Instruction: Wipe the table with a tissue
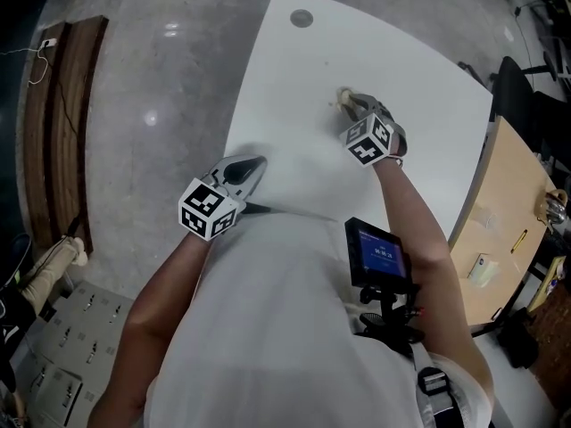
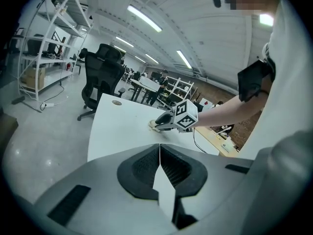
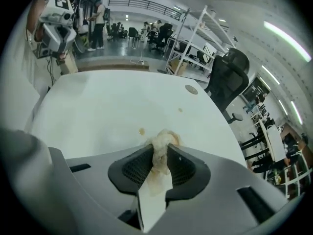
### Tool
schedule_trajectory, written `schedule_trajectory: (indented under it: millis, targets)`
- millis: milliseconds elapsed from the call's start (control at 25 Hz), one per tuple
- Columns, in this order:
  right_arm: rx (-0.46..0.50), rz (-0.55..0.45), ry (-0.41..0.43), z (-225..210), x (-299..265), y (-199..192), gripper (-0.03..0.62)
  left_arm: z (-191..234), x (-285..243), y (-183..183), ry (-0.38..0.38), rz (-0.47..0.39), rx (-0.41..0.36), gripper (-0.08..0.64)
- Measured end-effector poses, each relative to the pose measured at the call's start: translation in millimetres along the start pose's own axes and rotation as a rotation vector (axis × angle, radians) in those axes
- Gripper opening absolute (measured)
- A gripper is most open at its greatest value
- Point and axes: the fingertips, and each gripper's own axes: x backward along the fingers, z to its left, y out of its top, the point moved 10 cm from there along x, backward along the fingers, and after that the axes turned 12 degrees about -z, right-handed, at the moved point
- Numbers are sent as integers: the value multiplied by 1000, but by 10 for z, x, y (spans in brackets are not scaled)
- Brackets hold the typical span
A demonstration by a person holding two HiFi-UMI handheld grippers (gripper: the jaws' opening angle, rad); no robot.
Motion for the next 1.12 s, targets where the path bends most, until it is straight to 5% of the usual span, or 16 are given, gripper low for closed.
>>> schedule_trajectory:
  millis: [200,800,880,960,1120]
  targets:
    - [71,22,-20,92,-33,66,86,101,29,2,-11,5,-2,8]
    - [185,-114,161,624,-64,359,83,106,12,-9,-41,14,-2,8]
    - [92,-165,256,631,-50,344,83,87,-25,5,-49,14,-6,8]
    - [-110,-275,324,569,-20,332,84,78,-53,35,-56,13,-9,8]
    - [-495,-419,171,290,125,234,84,111,-55,71,-72,10,-8,8]
